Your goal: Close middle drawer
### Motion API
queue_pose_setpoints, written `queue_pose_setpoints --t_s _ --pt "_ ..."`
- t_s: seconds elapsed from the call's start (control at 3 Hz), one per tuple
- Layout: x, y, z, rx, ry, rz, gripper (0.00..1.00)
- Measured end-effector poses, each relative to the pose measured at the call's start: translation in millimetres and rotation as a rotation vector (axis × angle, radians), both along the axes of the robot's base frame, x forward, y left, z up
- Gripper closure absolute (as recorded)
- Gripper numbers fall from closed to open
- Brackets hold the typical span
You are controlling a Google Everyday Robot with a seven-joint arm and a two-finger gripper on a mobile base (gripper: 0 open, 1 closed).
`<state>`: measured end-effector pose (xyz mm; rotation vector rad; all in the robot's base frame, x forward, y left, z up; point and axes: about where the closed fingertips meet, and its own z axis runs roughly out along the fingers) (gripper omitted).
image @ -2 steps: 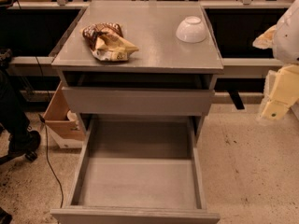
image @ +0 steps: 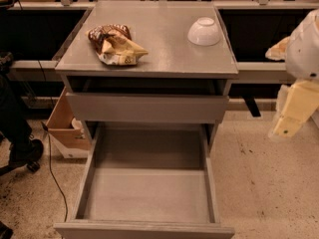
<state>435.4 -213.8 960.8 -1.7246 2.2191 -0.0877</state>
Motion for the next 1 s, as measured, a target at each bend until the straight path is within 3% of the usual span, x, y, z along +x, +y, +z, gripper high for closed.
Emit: queue_pose_setpoints --t_s 0.33,1.0 --pt "-12.1 11.3 -52.4 0.045 -0.009 0.026 0.0" --pt "-61.1 66.5 -193.9 0.165 0.017 0.112 0.0"
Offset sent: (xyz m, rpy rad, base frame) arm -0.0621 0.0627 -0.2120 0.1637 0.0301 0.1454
